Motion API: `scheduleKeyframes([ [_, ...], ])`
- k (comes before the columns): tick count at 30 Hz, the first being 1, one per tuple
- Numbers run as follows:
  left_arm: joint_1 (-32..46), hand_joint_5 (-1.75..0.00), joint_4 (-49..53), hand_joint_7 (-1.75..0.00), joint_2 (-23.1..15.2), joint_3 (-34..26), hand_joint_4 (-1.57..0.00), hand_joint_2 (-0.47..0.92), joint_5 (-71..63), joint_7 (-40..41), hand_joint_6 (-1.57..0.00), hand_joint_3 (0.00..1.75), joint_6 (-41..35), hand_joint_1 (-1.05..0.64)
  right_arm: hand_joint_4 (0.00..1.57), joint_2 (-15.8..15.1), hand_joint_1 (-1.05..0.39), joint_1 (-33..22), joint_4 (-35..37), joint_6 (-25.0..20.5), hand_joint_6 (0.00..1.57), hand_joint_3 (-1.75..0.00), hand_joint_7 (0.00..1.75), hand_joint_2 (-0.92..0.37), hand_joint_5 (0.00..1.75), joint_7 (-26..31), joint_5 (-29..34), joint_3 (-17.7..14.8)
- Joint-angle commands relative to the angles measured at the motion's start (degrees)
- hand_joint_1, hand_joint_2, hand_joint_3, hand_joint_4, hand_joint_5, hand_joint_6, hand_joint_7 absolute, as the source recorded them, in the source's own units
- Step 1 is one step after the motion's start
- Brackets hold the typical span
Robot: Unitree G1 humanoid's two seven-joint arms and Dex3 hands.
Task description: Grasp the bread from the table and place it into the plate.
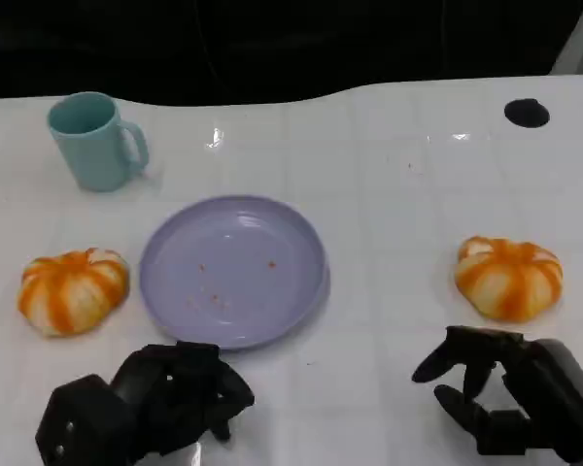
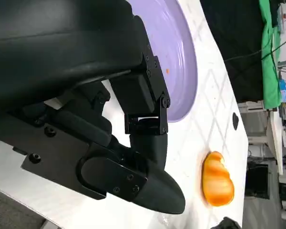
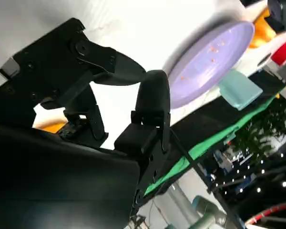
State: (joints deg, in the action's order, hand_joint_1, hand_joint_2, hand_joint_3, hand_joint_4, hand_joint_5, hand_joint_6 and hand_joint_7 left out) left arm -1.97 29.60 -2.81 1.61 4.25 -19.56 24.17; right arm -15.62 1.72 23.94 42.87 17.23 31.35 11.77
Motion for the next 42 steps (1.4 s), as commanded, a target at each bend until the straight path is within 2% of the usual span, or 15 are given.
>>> scheduleKeyframes([
  [1,0.3,-1.44,0.2,-0.78,-0.9,-0.5,-0.98,0.90,0.4,-0.5,-1.22,0.00,0.2,-1.00,0.59,-0.5,-0.30,-0.1,-2.4,-1.0,0.75,-0.78,0.25,-0.58,0.87,3.4,1.3,-2.1],
  [5,0.5,-1.44,-0.1,-0.77,-0.9,-0.5,-0.99,0.90,0.5,-0.6,-1.22,0.00,0.0,-1.00,0.45,-1.1,-0.32,0.1,-3.7,-1.7,0.68,-0.59,0.07,-0.69,0.77,3.7,1.7,-2.8],
  [7,0.5,-1.44,0.0,-0.77,-0.9,-0.5,-0.99,0.90,0.6,-0.6,-1.22,0.00,0.2,-0.99,0.35,-1.7,-0.35,0.4,-4.2,-2.0,0.61,-0.34,0.02,-0.81,0.70,4.5,3.0,-3.2],
  [10,0.6,-1.43,-0.3,-0.77,-0.8,-0.4,-0.98,0.89,0.6,-0.5,-1.22,0.00,0.0,-0.99,0.30,-2.3,-0.38,0.4,-5.4,-3.6,0.56,-0.16,0.00,-0.91,0.58,4.3,3.8,-3.6],
  [16,0.7,-1.44,-0.5,-0.78,-0.7,-0.4,-0.98,0.89,0.6,-0.3,-1.22,0.00,-0.3,-0.99,0.17,-3.0,-0.44,-0.1,-11.5,-12.6,0.42,-0.08,0.00,-0.92,0.47,1.1,5.2,-4.7],
  [20,0.7,-1.44,-0.5,-0.79,-0.7,-0.4,-0.98,0.90,0.4,0.0,-1.21,0.00,-0.5,-1.00,0.09,-4.2,-0.47,0.9,-15.9,-20.8,0.33,-0.04,0.00,-0.90,0.42,-3.1,6.6,-5.2],
  [25,0.6,-1.44,-0.3,-0.78,-0.6,-0.4,-0.98,0.90,0.5,0.1,-1.22,0.00,-0.5,-1.00,0.01,-6.1,-0.49,3.4,-18.0,-27.4,0.27,-0.02,0.00,-0.91,0.39,-8.3,7.2,-4.7],
  [33,0.6,-1.44,-0.2,-0.76,-0.5,-0.3,-0.99,0.90,0.5,0.0,-1.23,0.00,-0.2,-1.00,0.00,-8.2,-0.48,7.7,-19.3,-37.5,0.21,0.00,0.00,-0.87,0.21,-16.4,13.3,-1.1],
  [42,0.9,-1.43,-0.6,-0.77,-0.5,-0.3,-0.97,0.90,0.6,-0.2,-1.22,0.00,-0.1,-0.98,0.00,-7.8,-0.37,12.2,-17.3,-44.6,0.25,0.00,0.01,-0.79,0.26,-21.6,17.2,3.4],
])
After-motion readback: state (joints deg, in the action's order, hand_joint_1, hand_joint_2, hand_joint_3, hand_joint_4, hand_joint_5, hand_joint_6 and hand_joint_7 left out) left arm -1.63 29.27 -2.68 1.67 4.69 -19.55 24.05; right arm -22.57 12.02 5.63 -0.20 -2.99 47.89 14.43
